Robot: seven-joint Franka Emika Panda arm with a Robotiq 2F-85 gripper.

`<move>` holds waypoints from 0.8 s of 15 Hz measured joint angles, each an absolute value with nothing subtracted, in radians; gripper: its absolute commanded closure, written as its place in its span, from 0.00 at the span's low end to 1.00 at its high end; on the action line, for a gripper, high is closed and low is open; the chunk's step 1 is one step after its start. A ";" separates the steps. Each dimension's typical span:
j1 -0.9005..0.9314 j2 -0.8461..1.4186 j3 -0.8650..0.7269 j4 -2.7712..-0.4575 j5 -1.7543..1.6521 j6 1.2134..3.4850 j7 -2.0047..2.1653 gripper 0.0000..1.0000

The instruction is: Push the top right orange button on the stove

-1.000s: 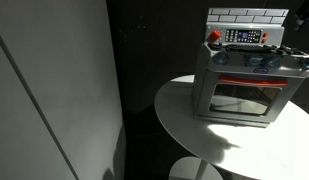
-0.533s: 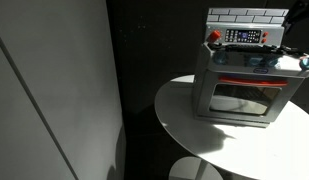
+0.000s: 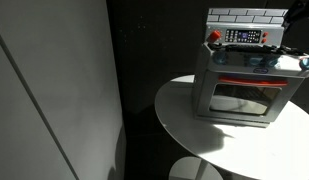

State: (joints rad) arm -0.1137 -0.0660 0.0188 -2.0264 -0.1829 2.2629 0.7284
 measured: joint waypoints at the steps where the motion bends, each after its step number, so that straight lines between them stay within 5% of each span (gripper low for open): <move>1: -0.114 -0.062 0.018 -2.026 -0.203 2.289 0.761 0.00; 12: -0.091 0.045 -0.002 -1.975 -0.445 2.382 1.098 0.00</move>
State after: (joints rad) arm -0.0906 0.0450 -0.0021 -1.9752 -0.4449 2.3817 1.0981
